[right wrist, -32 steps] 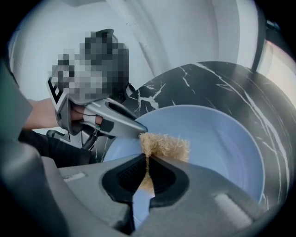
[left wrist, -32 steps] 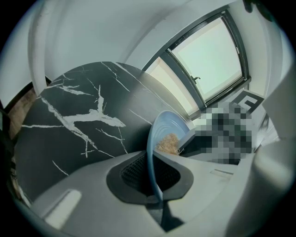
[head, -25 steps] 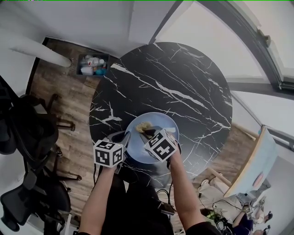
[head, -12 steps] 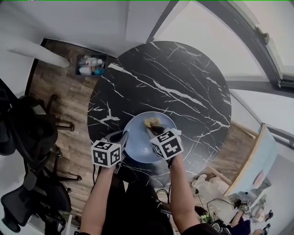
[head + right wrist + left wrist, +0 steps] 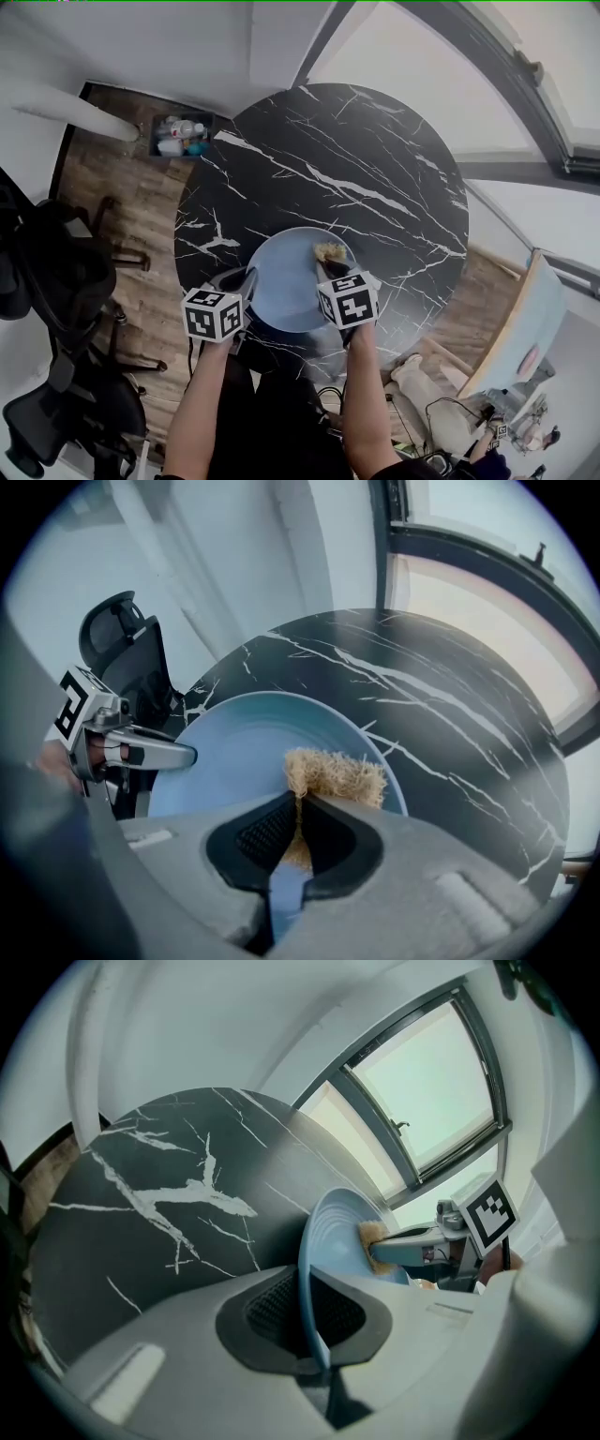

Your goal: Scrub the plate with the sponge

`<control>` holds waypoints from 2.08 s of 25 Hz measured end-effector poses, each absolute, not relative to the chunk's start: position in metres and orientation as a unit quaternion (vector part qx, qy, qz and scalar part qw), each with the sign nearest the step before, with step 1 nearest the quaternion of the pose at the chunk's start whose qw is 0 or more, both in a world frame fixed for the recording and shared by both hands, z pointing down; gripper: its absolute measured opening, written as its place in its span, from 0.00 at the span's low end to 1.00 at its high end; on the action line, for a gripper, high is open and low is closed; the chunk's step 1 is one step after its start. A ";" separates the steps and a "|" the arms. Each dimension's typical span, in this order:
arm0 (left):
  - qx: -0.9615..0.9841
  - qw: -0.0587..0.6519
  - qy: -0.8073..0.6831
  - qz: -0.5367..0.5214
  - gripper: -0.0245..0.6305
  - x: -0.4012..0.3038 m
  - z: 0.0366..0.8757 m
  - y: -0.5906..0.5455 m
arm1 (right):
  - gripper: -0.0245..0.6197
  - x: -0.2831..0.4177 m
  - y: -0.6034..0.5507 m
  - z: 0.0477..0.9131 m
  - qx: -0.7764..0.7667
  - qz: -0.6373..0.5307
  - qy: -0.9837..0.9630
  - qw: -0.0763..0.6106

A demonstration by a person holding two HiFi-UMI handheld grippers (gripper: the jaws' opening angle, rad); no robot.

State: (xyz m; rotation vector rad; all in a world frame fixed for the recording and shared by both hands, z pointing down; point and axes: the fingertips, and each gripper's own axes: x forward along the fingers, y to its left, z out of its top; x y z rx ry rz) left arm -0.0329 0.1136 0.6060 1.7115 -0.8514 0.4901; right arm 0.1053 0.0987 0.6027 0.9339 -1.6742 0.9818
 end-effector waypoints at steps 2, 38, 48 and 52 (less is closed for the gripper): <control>0.723 0.551 -0.361 0.206 0.06 -0.033 0.606 0.113 | 0.07 0.112 0.099 0.603 0.392 0.395 -0.676 0.482; 0.723 0.554 -0.359 0.205 0.06 -0.032 0.606 0.115 | 0.07 -0.014 0.189 0.603 0.233 0.322 -0.780 0.484; 0.722 0.558 -0.354 0.204 0.06 -0.032 0.606 0.116 | 0.07 0.019 0.159 0.602 0.270 0.337 -0.764 0.479; 0.722 0.558 -0.355 0.203 0.07 -0.032 0.606 0.116 | 0.07 0.032 0.147 0.601 0.285 0.332 -0.759 0.483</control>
